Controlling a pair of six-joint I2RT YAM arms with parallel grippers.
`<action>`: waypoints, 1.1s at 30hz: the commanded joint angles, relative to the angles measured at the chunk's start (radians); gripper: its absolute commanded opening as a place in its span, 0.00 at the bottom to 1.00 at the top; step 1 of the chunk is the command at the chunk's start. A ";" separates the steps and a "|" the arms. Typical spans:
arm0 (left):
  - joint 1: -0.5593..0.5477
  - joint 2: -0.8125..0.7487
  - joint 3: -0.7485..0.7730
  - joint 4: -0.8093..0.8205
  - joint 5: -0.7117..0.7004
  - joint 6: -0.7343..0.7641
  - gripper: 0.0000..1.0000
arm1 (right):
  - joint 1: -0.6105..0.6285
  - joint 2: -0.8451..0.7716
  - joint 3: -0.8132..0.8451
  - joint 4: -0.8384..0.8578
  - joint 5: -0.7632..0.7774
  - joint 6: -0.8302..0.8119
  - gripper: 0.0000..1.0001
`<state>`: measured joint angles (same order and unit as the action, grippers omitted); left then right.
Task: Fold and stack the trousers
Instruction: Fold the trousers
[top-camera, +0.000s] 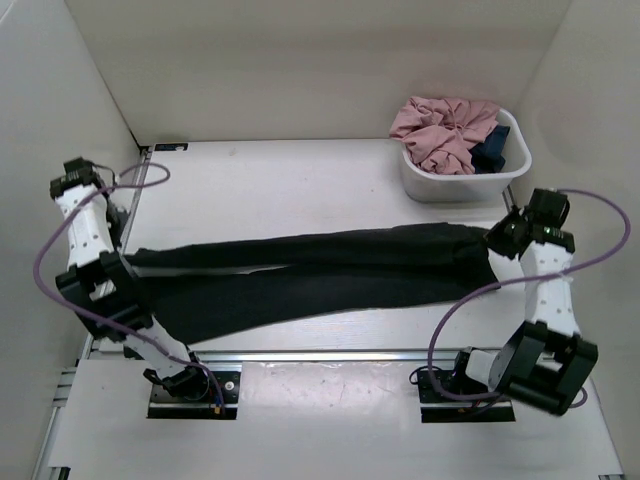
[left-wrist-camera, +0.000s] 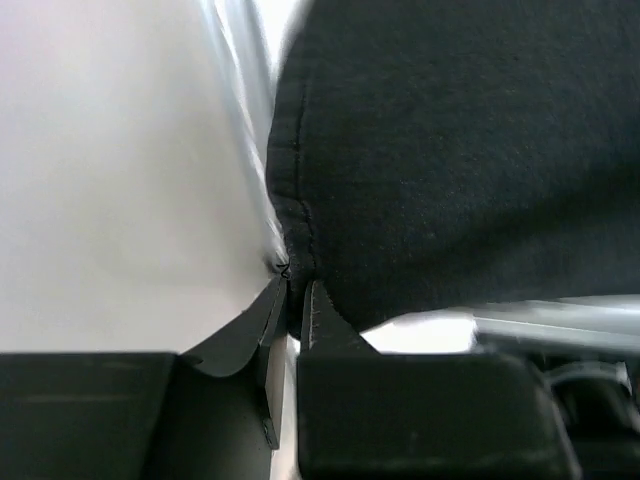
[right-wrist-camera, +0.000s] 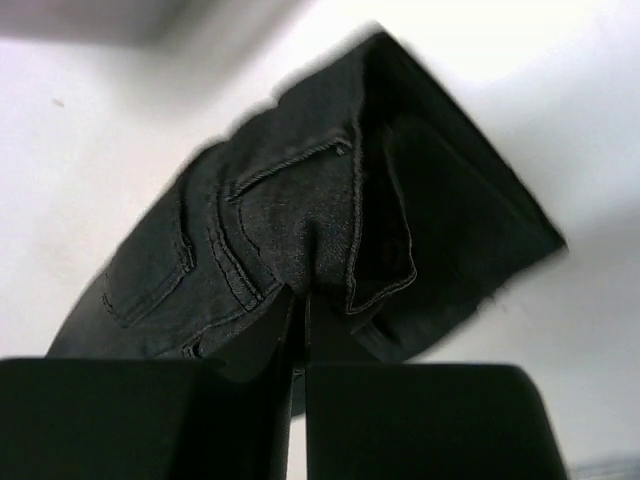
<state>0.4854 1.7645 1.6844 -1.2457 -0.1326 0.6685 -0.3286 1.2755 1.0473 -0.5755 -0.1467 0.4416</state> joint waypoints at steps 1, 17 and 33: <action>0.028 -0.212 -0.236 -0.008 -0.052 0.029 0.14 | -0.017 -0.142 -0.139 -0.038 0.093 0.075 0.00; 0.134 -0.410 -0.588 0.097 -0.148 0.111 0.14 | -0.017 -0.156 -0.128 -0.262 0.484 0.190 0.00; 0.196 -0.424 -0.939 0.212 -0.211 0.181 0.47 | -0.164 -0.070 -0.348 -0.202 0.527 0.241 0.78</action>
<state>0.6750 1.3556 0.7544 -1.0534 -0.3298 0.8436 -0.4515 1.2026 0.6880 -0.7906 0.3485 0.6979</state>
